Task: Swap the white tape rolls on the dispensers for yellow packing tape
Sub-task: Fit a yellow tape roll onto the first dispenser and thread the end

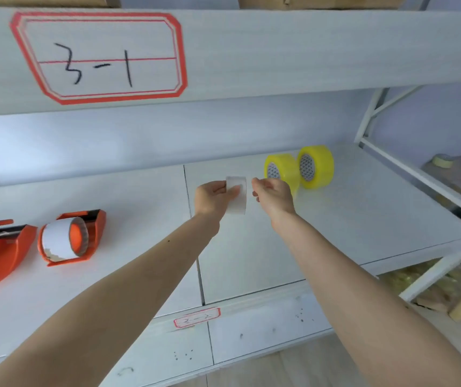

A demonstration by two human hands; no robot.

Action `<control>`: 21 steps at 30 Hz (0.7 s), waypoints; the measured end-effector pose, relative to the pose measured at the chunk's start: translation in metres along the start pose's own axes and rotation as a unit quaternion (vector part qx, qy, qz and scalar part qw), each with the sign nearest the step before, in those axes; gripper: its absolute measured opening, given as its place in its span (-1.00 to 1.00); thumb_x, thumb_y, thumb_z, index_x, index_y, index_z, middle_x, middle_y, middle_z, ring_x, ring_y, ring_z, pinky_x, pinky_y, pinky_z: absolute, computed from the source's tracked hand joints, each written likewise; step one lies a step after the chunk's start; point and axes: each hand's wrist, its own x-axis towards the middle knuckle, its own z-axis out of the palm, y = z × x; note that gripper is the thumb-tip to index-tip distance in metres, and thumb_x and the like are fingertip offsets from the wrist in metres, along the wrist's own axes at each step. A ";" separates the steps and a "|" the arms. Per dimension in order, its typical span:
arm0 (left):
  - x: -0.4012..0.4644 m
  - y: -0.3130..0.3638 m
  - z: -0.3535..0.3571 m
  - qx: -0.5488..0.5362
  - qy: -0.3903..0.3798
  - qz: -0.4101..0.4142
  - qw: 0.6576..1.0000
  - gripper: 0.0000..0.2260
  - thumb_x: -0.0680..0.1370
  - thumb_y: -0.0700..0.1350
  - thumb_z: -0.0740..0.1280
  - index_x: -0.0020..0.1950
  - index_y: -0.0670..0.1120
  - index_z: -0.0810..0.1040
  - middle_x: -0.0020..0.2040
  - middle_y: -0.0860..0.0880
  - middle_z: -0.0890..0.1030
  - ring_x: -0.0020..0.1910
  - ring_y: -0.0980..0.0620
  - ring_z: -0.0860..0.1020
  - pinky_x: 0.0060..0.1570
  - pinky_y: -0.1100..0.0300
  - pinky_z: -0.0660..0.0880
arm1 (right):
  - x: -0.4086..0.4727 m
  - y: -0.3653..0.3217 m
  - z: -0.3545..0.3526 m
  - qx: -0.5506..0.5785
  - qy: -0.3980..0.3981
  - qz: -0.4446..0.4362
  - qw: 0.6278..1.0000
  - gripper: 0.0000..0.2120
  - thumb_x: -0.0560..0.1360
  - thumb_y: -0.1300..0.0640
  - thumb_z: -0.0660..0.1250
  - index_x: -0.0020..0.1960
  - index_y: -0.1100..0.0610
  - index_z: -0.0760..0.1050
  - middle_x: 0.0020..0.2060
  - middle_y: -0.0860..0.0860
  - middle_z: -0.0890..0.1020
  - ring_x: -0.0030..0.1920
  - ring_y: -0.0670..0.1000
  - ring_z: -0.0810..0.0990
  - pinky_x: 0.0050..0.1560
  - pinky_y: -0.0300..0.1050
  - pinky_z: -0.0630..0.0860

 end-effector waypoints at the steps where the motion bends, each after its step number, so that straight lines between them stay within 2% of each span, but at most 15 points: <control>1: 0.000 0.000 0.010 0.005 0.012 0.001 1.000 -0.82 0.52 -0.23 0.47 0.11 -0.23 0.66 -0.16 -0.03 0.66 -0.21 0.03 0.57 -0.13 0.21 0.51 | 0.005 0.002 -0.013 -0.010 0.010 -0.008 1.000 -0.78 0.52 0.02 0.37 0.04 0.16 0.57 -0.12 0.01 0.63 -0.08 0.03 0.56 -0.06 -0.18 0.42; 3: 0.003 -0.001 0.027 0.007 0.032 -0.001 0.999 -0.88 0.55 -0.24 0.43 0.07 -0.19 0.66 -0.16 -0.03 0.64 -0.23 0.04 0.53 -0.17 0.23 0.44 | 0.015 0.007 -0.036 -0.043 0.037 -0.026 0.998 -0.64 0.49 0.03 0.44 0.18 0.18 0.49 0.00 0.03 0.56 0.02 0.04 0.55 0.00 -0.19 0.39; 5: 0.004 -0.003 0.043 0.008 0.040 0.000 0.999 -0.93 0.56 -0.25 0.39 -0.03 -0.12 0.65 -0.20 -0.02 0.62 -0.20 -0.02 0.50 -0.12 0.16 0.40 | 0.029 0.014 -0.056 -0.086 0.063 -0.047 0.993 -0.51 0.44 0.03 0.49 0.25 0.22 0.43 0.14 0.10 0.52 0.18 0.12 0.52 0.11 -0.11 0.43; 7: 0.007 -0.004 0.057 0.012 0.049 -0.003 0.999 -0.91 0.58 -0.25 0.36 -0.05 -0.10 0.65 -0.23 0.01 0.60 -0.23 -0.01 0.46 -0.12 0.15 0.37 | 0.042 0.019 -0.070 -0.120 0.071 -0.052 0.989 -0.41 0.44 0.01 0.50 0.33 0.24 0.37 0.30 0.14 0.44 0.33 0.18 0.38 0.27 -0.02 0.37; 10: 0.015 -0.005 0.075 0.023 0.063 -0.007 0.998 -0.88 0.59 -0.25 0.32 -0.04 -0.13 0.66 -0.30 0.02 0.52 -0.31 0.01 0.38 -0.18 0.17 0.33 | 0.063 0.023 -0.080 -0.126 0.049 -0.038 0.990 -0.28 0.46 -0.04 0.47 0.46 0.23 0.26 0.43 0.13 0.33 0.43 0.19 0.26 0.34 0.00 0.30; 12: 0.024 -0.006 0.083 0.028 0.069 -0.005 0.997 -0.82 0.58 -0.25 0.30 -0.17 -0.11 0.62 -0.32 -0.01 0.46 -0.28 -0.04 0.33 -0.16 0.14 0.28 | 0.079 0.022 -0.082 -0.128 0.028 -0.033 0.991 -0.21 0.49 -0.09 0.43 0.53 0.24 0.18 0.49 0.14 0.29 0.49 0.18 0.22 0.41 0.01 0.26; 15: 0.038 -0.004 0.093 0.034 0.074 -0.001 0.997 -0.81 0.59 -0.25 0.27 -0.19 -0.13 0.59 -0.33 -0.01 0.38 -0.25 -0.06 0.26 -0.14 0.11 0.22 | 0.104 0.019 -0.081 -0.120 -0.021 -0.004 0.993 -0.21 0.53 -0.17 0.36 0.56 0.23 0.16 0.52 0.12 0.31 0.53 0.13 0.26 0.45 -0.05 0.25; 16: 0.043 -0.004 0.095 0.037 0.077 0.002 0.996 -0.83 0.59 -0.25 0.26 -0.15 -0.14 0.59 -0.32 -0.02 0.36 -0.22 -0.06 0.24 -0.13 0.09 0.20 | 0.111 0.018 -0.080 -0.112 -0.036 0.012 0.993 -0.28 0.54 -0.19 0.34 0.51 0.22 0.25 0.45 0.11 0.40 0.48 0.12 0.34 0.39 -0.07 0.31; 17: 0.048 -0.003 0.097 0.038 0.079 0.005 0.996 -0.85 0.59 -0.24 0.26 -0.13 -0.14 0.59 -0.30 -0.03 0.36 -0.20 -0.06 0.24 -0.12 0.08 0.19 | 0.117 0.017 -0.078 -0.110 -0.048 0.022 0.992 -0.42 0.54 -0.20 0.32 0.38 0.19 0.40 0.27 0.11 0.52 0.36 0.13 0.45 0.26 -0.08 0.39; 18: 0.053 -0.003 0.098 0.038 0.082 0.010 0.996 -0.85 0.58 -0.24 0.26 -0.13 -0.13 0.59 -0.28 -0.05 0.36 -0.19 -0.06 0.25 -0.12 0.08 0.19 | 0.125 0.017 -0.077 -0.113 -0.051 0.027 0.992 -0.59 0.55 -0.22 0.30 0.11 0.13 0.50 -0.01 0.07 0.55 0.16 0.14 0.52 0.06 -0.08 0.44; 19: 0.058 -0.002 0.101 0.040 0.085 0.014 0.996 -0.85 0.58 -0.24 0.26 -0.13 -0.13 0.58 -0.26 -0.07 0.37 -0.18 -0.06 0.25 -0.12 0.08 0.20 | 0.131 0.018 -0.076 -0.111 -0.051 0.021 0.992 -0.63 0.55 -0.23 0.29 -0.18 0.07 0.42 -0.23 0.02 0.47 -0.04 0.12 0.48 -0.15 -0.09 0.39; 20: 0.061 -0.001 0.102 0.042 0.088 0.017 0.995 -0.86 0.58 -0.24 0.26 -0.14 -0.13 0.58 -0.24 -0.09 0.37 -0.18 -0.06 0.25 -0.13 0.08 0.20 | 0.135 0.018 -0.075 -0.111 -0.053 0.020 0.992 -0.55 0.56 -0.22 0.28 -0.32 0.06 0.27 -0.35 0.00 0.37 -0.19 0.10 0.42 -0.30 -0.09 0.29; 21: 0.065 -0.001 0.103 0.046 0.089 0.019 0.995 -0.86 0.58 -0.24 0.26 -0.14 -0.12 0.58 -0.24 -0.10 0.36 -0.18 -0.06 0.25 -0.13 0.08 0.19 | 0.138 0.017 -0.075 -0.114 -0.059 0.023 0.991 -0.50 0.57 -0.20 0.28 -0.37 0.06 0.19 -0.41 0.01 0.31 -0.30 0.09 0.36 -0.36 -0.08 0.21</control>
